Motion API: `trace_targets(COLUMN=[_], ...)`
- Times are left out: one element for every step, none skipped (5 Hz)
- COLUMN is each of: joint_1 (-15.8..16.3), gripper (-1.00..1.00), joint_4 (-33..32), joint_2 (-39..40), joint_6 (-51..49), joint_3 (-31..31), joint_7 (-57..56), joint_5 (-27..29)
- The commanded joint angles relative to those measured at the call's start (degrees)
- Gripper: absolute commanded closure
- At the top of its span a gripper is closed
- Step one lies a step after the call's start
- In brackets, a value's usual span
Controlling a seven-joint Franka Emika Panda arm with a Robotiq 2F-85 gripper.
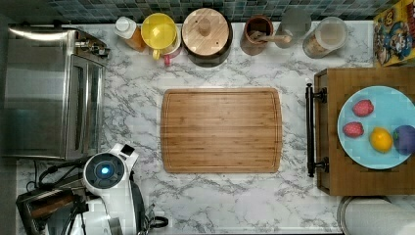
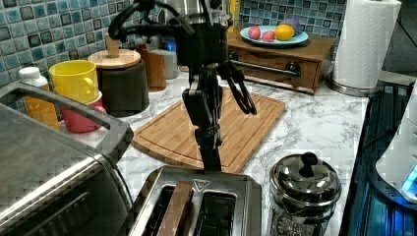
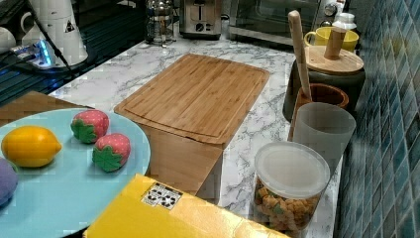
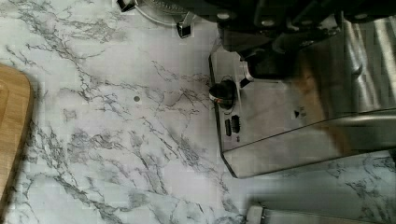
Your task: Turn on the toaster.
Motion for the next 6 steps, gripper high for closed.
trace_targets(joint_1=[1.80,2.77,3.17,4.37,3.96,3.92], gripper=[1.00,1.00,1.00,1.00,1.00,1.00], joint_4=[2.26,1.16,0.27,-2.78,-4.74,-6.98], joint_2=[3.50,7.41,12.53,15.10,12.52,8.58], joint_6=[-0.15,0.41,1.12,4.89,5.70,5.96], joint_3=[1.59,2.96,3.64,3.62,3.46,4.74], joint_7=[0.26,2.38,5.75,11.79,13.05,11.71], joint_5=[-0.58,-3.18,-6.39,-9.43,-8.89,-8.48])
